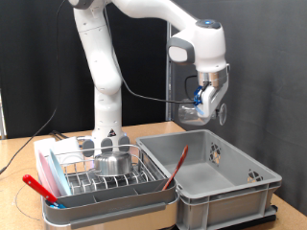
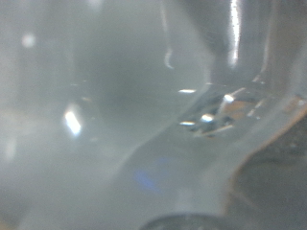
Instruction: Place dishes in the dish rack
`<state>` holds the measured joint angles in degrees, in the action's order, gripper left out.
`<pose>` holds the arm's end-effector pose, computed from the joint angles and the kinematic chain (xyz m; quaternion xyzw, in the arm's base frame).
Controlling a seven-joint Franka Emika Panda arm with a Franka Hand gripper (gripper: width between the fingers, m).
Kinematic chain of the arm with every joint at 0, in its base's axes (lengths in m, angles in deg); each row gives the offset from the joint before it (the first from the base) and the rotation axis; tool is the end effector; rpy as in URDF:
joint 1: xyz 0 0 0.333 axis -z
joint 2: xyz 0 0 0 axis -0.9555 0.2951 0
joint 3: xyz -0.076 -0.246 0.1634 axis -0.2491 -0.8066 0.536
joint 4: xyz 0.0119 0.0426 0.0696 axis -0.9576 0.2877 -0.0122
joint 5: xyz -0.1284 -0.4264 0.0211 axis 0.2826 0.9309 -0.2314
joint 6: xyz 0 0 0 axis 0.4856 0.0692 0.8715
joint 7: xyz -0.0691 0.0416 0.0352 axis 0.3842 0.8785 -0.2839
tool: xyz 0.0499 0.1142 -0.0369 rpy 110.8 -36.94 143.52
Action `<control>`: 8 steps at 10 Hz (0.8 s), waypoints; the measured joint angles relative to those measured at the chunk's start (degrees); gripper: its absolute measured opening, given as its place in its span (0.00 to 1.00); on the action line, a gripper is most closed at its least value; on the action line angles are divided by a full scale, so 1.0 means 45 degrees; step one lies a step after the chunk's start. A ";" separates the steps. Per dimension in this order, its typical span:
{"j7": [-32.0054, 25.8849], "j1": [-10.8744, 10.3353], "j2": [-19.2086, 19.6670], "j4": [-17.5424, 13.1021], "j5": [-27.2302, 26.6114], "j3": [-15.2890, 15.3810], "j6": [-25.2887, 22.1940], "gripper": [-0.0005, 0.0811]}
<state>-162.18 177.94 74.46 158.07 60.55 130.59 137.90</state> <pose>0.4525 0.2412 0.3212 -0.0538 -0.9904 -0.1209 0.0408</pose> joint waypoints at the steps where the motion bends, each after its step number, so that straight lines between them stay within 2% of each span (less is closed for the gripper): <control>1: -0.0017 0.0114 -0.0030 0.0092 0.0264 -0.0037 0.0110 0.14; 5: -0.0088 0.0148 -0.0715 0.0068 0.0468 -0.0217 0.0180 0.14; 8: -0.0283 0.0012 -0.1095 -0.0208 -0.0758 -0.0600 -0.1023 0.14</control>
<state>-163.45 177.99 69.53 157.14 57.14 127.89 133.30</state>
